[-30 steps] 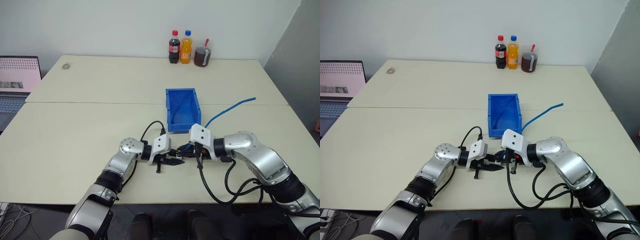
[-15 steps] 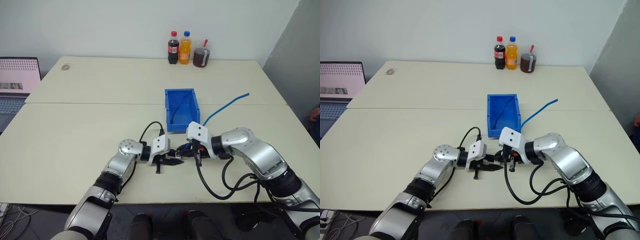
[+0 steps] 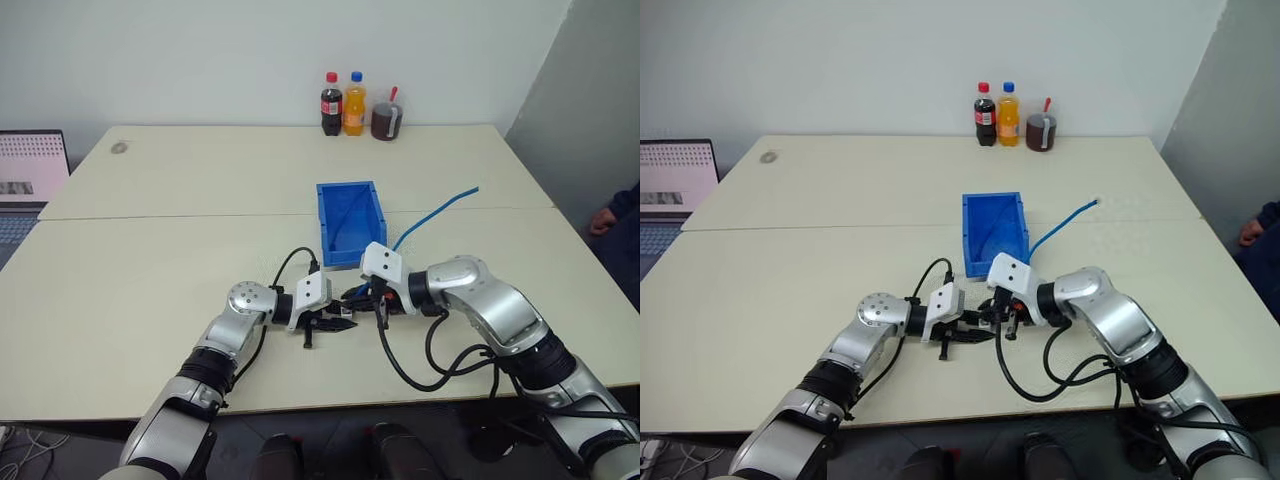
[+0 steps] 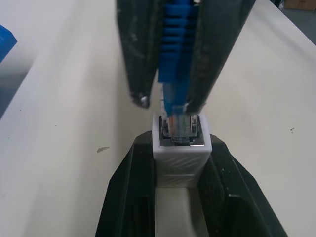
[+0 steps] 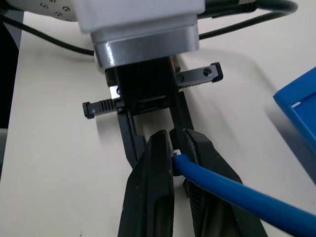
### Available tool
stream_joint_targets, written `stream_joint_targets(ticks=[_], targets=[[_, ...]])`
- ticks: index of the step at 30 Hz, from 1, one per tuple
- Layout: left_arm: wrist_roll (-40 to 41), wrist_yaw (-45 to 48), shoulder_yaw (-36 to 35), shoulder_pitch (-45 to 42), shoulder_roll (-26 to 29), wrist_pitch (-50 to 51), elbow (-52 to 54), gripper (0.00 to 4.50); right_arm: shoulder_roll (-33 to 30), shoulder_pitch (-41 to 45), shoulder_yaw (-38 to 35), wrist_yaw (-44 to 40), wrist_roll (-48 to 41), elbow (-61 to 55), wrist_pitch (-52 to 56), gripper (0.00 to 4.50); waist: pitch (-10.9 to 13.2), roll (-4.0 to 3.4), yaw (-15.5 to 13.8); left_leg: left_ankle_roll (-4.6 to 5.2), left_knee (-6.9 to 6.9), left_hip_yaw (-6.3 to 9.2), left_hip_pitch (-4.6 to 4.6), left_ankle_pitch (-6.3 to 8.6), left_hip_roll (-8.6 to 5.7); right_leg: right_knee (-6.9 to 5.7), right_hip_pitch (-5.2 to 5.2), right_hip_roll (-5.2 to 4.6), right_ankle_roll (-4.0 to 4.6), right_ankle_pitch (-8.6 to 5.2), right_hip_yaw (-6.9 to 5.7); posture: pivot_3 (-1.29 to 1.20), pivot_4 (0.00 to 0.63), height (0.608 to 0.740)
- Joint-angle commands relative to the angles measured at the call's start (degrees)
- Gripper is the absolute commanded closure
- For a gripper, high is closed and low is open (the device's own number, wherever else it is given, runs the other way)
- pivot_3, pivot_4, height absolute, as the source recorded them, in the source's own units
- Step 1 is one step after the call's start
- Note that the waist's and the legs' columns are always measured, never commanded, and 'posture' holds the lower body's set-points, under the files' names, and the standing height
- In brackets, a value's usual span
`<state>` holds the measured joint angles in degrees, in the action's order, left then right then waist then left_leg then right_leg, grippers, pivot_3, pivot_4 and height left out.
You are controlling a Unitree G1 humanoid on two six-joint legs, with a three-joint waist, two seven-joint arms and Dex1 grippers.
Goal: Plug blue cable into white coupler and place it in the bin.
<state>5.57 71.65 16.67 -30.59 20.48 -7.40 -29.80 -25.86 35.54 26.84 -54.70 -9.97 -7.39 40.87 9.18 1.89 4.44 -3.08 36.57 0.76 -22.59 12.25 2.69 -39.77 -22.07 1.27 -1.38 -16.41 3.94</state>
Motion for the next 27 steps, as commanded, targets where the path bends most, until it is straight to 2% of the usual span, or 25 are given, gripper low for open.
stream_joint_targets(ticks=[1, 19, 27], targets=[[0.5, -0.7, -0.3, -1.2, -1.1, -0.2, 2.9, 3.69, 0.1, -1.2, 6.5, -0.3, 4.0, 4.8, -0.1, 4.39, 0.0, -0.02, 0.0, 0.00, -0.01, -0.01, -0.01, 0.00, -0.02, 0.01, 0.00, -0.01, 0.00, 0.00, 0.01, 0.00, 0.150, 0.740], [0.0, -0.9, -0.5, -0.5, -0.8, -0.6, 3.6, 3.69, -1.0, -5.8, 9.2, -2.7, 8.6, 9.5, -4.5, 4.39, -0.7, 0.00, 0.0, 0.00, -0.35, -0.03, 0.06, 0.00, -0.01, 0.41, 0.04, -0.02, -0.01, 0.00, 0.02, 0.00, 0.150, 0.740], [-0.4, -0.9, -0.7, -0.4, -1.1, -1.0, 3.7, 3.69, -0.8, -7.2, 8.4, -2.4, 9.0, 12.2, -7.1, 4.39, -0.8, 0.02, 0.1, -0.02, -0.67, 0.00, 0.71, 0.01, 0.02, 0.77, 0.64, -0.04, 0.38, -0.22, 0.04, 0.00, 0.150, 0.740]])
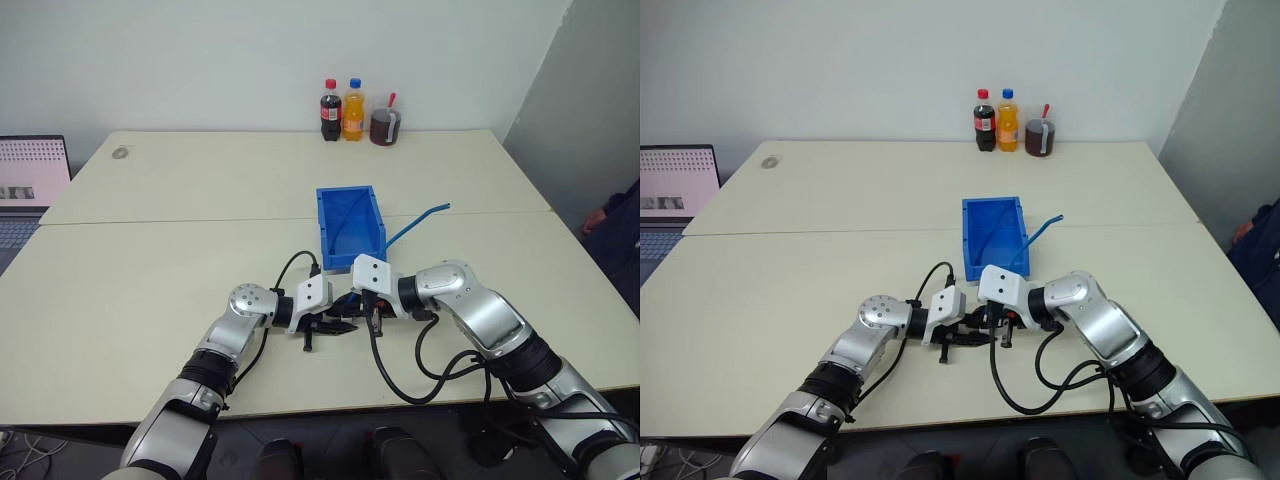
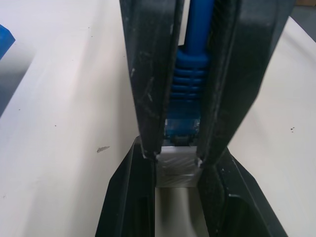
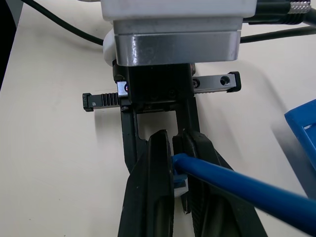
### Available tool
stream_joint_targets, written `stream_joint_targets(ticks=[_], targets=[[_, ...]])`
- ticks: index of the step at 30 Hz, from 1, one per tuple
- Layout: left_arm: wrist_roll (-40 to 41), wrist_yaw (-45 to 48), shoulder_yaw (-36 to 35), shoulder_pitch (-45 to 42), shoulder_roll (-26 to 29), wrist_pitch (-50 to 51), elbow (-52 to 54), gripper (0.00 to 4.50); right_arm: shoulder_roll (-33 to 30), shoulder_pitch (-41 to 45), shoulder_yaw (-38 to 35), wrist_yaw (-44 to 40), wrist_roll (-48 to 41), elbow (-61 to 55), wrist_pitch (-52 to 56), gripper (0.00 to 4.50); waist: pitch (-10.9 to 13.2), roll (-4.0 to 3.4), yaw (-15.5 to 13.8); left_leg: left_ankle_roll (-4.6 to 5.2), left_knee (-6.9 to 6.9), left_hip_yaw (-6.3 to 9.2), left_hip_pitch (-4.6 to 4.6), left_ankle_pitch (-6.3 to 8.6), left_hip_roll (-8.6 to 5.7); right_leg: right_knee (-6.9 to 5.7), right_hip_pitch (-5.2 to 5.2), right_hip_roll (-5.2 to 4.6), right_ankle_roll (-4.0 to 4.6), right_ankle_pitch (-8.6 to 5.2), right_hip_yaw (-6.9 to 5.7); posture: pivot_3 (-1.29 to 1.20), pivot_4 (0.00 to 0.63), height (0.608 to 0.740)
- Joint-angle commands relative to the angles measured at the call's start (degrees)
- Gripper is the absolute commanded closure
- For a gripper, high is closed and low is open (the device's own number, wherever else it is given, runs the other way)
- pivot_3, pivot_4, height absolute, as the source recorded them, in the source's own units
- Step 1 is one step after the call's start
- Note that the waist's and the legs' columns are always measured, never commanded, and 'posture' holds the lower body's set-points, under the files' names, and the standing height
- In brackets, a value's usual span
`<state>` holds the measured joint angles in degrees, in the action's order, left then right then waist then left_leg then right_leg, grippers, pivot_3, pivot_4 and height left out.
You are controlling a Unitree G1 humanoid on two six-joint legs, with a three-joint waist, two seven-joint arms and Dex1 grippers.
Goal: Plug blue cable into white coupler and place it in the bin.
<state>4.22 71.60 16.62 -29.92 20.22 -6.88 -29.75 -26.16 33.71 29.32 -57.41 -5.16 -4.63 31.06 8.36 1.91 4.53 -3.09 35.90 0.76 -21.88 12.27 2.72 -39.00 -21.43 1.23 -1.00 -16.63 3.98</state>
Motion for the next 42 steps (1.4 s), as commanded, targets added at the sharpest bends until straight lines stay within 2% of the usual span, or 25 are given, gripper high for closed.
stream_joint_targets(ticks=[1, 2, 4, 5, 12, 15, 18, 21, 24, 28, 32, 34, 36, 42], targets=[[0.9, -0.9, -0.6, -1.1, -0.8, -1.6, 3.7, 3.69, -0.4, -5.3, 5.4, 0.7, 4.1, 9.3, 2.3, 4.39, 0.0, 0.00, 0.0, 0.00, -0.01, 0.01, 0.01, 0.00, 0.00, 0.00, 0.00, 0.00, 0.01, -0.01, 0.01, 0.00, 0.150, 0.740], [0.8, -0.9, -0.6, -1.1, -0.8, -1.6, 3.7, 3.69, -0.3, -5.3, 4.8, 1.0, 3.9, 9.1, 2.2, 4.39, 0.0, 0.00, 0.0, 0.00, -0.02, 0.03, 0.01, 0.00, 0.01, 0.00, 0.01, -0.01, 0.02, -0.01, 0.02, 0.00, 0.150, 0.740], [1.1, -1.4, -1.0, -1.2, -1.0, -1.5, 3.6, 2.99, -0.1, -5.1, 3.2, 1.4, 3.1, 7.9, 2.9, 4.39, 0.0, 0.00, 0.0, 0.00, -0.02, 0.04, 0.02, 0.00, 0.01, 0.01, 0.01, -0.02, 0.02, -0.02, 0.03, 0.00, 0.150, 0.740], [1.3, -1.4, -1.1, -1.2, -1.1, -0.9, 3.9, 2.91, -0.1, -5.0, 1.9, 1.8, 2.5, 6.6, 3.8, 4.39, 0.0, 0.00, 0.0, 0.00, -0.02, 0.04, 0.01, 0.00, 0.00, 0.01, 0.01, -0.04, 0.02, -0.02, 0.03, 0.00, 0.150, 0.740], [3.4, -4.2, -3.5, 1.4, -0.3, 3.7, 10.6, 1.38, -0.8, -8.2, -5.4, 4.2, -2.2, -5.7, 10.6, 4.39, 0.1, -0.02, -0.1, -0.03, -0.12, 0.04, -0.13, 0.02, -0.07, 0.07, -0.04, -0.19, 0.08, -0.10, 0.05, 0.00, 0.150, 0.740], [7.3, -8.2, -7.4, 9.1, 2.7, 12.5, 25.0, 0.79, 0.4, -8.9, -15.3, 8.3, -8.9, -16.3, 22.7, 4.39, 0.2, -0.09, 0.1, -0.07, -0.15, 0.09, -0.58, 0.05, -0.01, 0.08, -0.40, -0.22, -0.25, 0.03, 0.07, 0.00, 0.150, 0.740], [10.2, -12.9, -10.7, 15.8, 4.7, 20.1, 38.2, 0.19, 3.2, -4.2, -24.9, 11.7, -14.9, -20.6, 34.0, 4.39, 0.6, -0.19, 0.0, -0.10, -0.16, 0.26, -1.11, 0.05, -0.02, 0.03, -0.91, -0.21, -0.28, 0.01, 0.04, 0.00, 0.150, 0.740], [11.4, -18.9, -13.6, 19.9, 5.7, 26.8, 48.4, 0.02, 5.7, 4.3, -32.9, 15.0, -18.5, -16.4, 39.8, 4.39, 1.8, -0.21, 0.1, -0.11, -0.16, 0.41, -1.17, 0.05, 0.02, 0.02, -0.95, -0.35, -0.32, 0.02, 0.05, 0.00, 0.150, 0.740], [11.4, -27.0, -16.7, 21.5, 4.2, 32.2, 55.1, 0.02, 5.9, 11.9, -35.1, 16.3, -18.8, -7.8, 39.4, 4.39, 2.0, -0.22, -0.4, -0.11, -0.13, 0.46, -1.18, 0.05, -0.09, 0.05, -0.92, -0.31, -0.36, 0.04, -0.05, 0.00, 0.150, 0.740], [11.8, -37.7, -17.9, 23.0, -1.1, 38.1, 60.3, 0.02, 6.3, 20.8, -32.2, 16.8, -15.7, 9.3, 31.1, 4.39, 2.0, -0.19, -1.0, -0.10, -0.13, 0.32, -1.19, 0.06, -0.15, 0.19, -0.90, -0.33, -0.39, 0.04, -0.02, 0.00, 0.150, 0.740], [11.9, -42.5, -17.2, 24.6, -4.4, 39.5, 62.2, 0.02, 8.2, 29.1, -28.2, 15.5, -11.7, 28.1, 20.7, 4.39, 2.0, -0.19, -1.1, -0.09, -0.12, -0.04, -1.39, 0.07, -0.19, 0.27, -1.09, -0.34, -0.43, 0.07, 0.03, 0.00, 0.150, 0.740], [11.8, -43.9, -16.7, 25.1, -5.0, 39.6, 62.9, 0.00, 9.4, 32.9, -26.4, 14.6, -9.5, 36.5, 14.7, 3.69, 2.0, -0.19, -1.1, -0.09, -0.10, -0.12, -1.67, 0.06, -0.17, 0.15, -1.47, -0.30, -0.35, 0.12, 0.03, 0.00, 0.150, 0.740], [11.7, -44.8, -16.6, 25.8, -5.2, 39.4, 63.5, 0.00, 9.9, 35.3, -25.4, 12.7, -8.6, 41.3, 11.7, 3.24, 2.0, -0.19, -1.2, -0.10, -0.04, -0.16, -2.09, 0.05, -0.15, 0.01, -1.92, -0.27, -0.18, 0.23, 0.04, 0.00, 0.150, 0.740], [11.6, -46.9, -17.1, 27.3, -4.9, 38.3, 63.3, 0.00, 8.9, 39.8, -23.2, 8.8, -5.2, 50.9, 6.2, 1.68, 2.0, -0.20, -1.4, -0.12, -0.06, -0.12, -2.19, 0.07, -0.14, 0.07, -1.93, -0.35, -0.13, 0.26, 0.00, 0.00, 0.150, 0.740]])
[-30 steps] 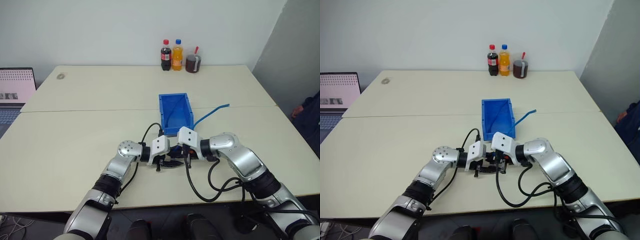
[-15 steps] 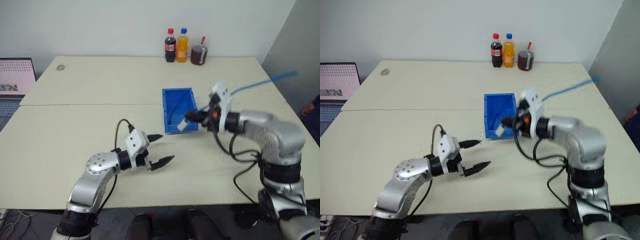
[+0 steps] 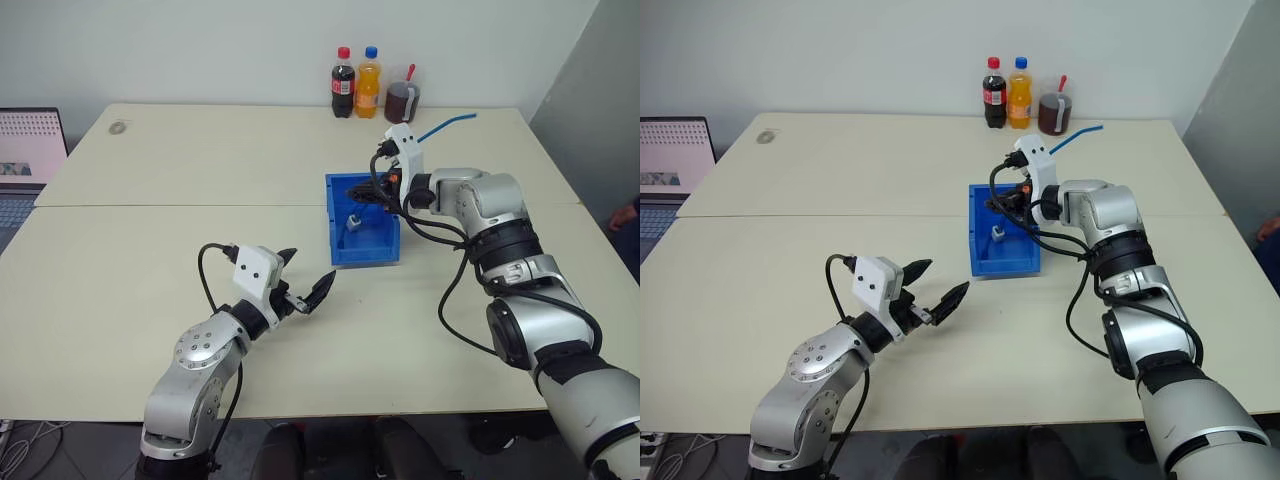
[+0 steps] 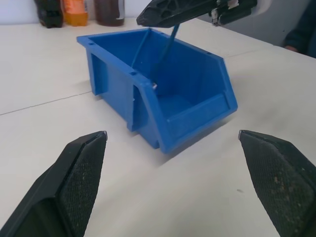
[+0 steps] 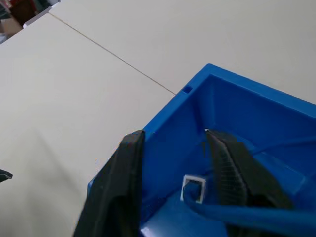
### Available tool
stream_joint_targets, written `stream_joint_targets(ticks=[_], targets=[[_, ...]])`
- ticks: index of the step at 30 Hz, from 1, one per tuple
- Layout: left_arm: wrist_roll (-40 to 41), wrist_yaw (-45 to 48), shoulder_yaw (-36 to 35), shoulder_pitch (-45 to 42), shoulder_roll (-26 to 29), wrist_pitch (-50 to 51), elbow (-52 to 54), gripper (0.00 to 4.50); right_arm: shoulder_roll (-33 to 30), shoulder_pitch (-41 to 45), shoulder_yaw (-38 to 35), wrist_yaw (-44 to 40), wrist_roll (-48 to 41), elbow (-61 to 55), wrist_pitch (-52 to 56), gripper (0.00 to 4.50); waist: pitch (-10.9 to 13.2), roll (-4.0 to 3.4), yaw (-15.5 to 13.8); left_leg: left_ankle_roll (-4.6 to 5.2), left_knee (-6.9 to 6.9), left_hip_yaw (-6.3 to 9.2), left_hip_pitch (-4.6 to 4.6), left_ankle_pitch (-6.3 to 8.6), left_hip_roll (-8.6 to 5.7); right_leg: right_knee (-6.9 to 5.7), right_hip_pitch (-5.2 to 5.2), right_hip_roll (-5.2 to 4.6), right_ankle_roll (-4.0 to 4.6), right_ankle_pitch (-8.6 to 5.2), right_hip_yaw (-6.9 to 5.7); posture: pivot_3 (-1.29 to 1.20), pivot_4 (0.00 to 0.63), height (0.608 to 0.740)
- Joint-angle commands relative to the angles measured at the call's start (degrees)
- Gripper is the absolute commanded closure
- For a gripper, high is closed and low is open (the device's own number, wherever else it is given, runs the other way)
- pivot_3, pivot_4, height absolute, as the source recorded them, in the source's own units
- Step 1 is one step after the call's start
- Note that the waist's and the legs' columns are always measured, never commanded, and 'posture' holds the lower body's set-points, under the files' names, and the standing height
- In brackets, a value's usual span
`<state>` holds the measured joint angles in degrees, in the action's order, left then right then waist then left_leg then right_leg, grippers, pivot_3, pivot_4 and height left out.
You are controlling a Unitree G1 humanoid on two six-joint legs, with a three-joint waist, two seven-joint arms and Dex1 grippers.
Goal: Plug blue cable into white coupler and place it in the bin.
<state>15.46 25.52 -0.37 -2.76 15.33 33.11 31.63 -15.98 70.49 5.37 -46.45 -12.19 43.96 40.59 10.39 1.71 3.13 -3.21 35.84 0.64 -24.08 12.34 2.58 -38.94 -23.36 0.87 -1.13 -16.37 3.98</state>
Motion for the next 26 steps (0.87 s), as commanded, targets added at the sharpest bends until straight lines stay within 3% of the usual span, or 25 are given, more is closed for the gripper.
stream_joint_targets(ticks=[1, 5, 7, 13, 15, 19, 23, 26], targets=[[0.2, -0.9, 0.0, 0.2, 0.0, -2.0, 1.6, 0.00, -1.6, 3.5, 1.1, -2.7, 2.4, 3.3, -4.1, 1.50, 0.0, 0.00, -0.1, 0.00, 0.00, 0.00, 0.00, 0.00, -0.01, 0.00, 0.00, -0.01, 0.00, 0.00, -0.01, 0.00, 0.150, 0.740], [0.3, -2.2, 0.2, -0.5, -0.5, -2.2, 0.2, 0.00, -2.7, 5.7, 1.3, -3.8, 4.2, 6.6, -5.8, 0.43, 0.0, 0.00, -0.1, 0.00, 0.08, -0.04, 0.01, 0.00, -0.04, -0.02, 0.00, -0.02, -0.05, 0.03, -0.06, 0.00, 0.150, 0.740], [0.6, -3.3, -0.8, -1.1, -1.1, -1.6, -1.4, 0.00, -4.2, 6.7, 1.3, -5.2, 5.2, 8.0, -6.1, 0.10, 0.0, 0.00, -0.1, 0.00, 0.10, -0.06, 0.02, 0.00, -0.06, -0.03, 0.00, 0.00, -0.06, 0.04, -0.06, 0.00, 0.150, 0.740], [1.4, -6.3, -4.4, -1.9, -1.8, -0.9, -4.3, 0.00, -13.1, 3.0, 2.9, -9.5, 9.7, 6.8, -14.2, 0.10, 0.0, 0.00, -0.5, 0.00, 0.11, -0.05, -0.01, 0.00, -0.08, -0.02, 0.01, 0.00, -0.06, 0.04, -0.08, 0.00, 0.150, 0.740], [0.9, -7.2, -5.5, -1.4, -1.4, -0.8, -4.9, 0.00, -17.9, -3.7, 3.5, -14.1, 9.6, -1.2, -15.8, 0.10, 0.0, 0.01, -0.9, 0.00, 0.10, -0.06, -0.02, 0.00, -0.09, 0.02, 0.01, -0.01, -0.06, 0.04, -0.07, 0.00, 0.150, 0.740], [1.3, -7.1, -7.1, -0.6, -0.1, -0.7, -4.8, 0.00, -25.2, -20.1, -1.7, -18.3, 1.9, -25.6, -5.9, 0.10, 0.0, 0.02, -1.5, -0.02, 0.10, 0.07, -0.06, 0.02, -0.05, 0.09, 0.09, -0.04, -0.10, 0.01, -0.07, 0.00, 0.150, 0.740], [0.0, -7.1, -6.6, -1.0, 1.9, -0.7, -5.1, 0.00, -25.6, -32.0, -10.5, -11.3, -3.1, -41.5, 1.2, 0.10, 0.1, -0.17, -0.8, -0.03, 0.15, 0.09, 0.09, 0.01, -0.05, -0.12, 0.04, 0.01, -0.11, 0.02, 0.01, 0.00, 0.150, 0.740], [-0.9, -8.9, -7.3, -1.0, 2.3, -0.6, -5.0, 0.00, -20.1, -44.2, -16.8, 0.0, -2.5, -54.0, 0.2, 0.10, 0.1, -0.15, -0.7, -0.04, 0.19, 0.09, 0.16, 0.00, -0.02, -0.10, 0.17, 0.08, -0.34, -0.11, -0.04, 0.00, 0.150, 0.740]])
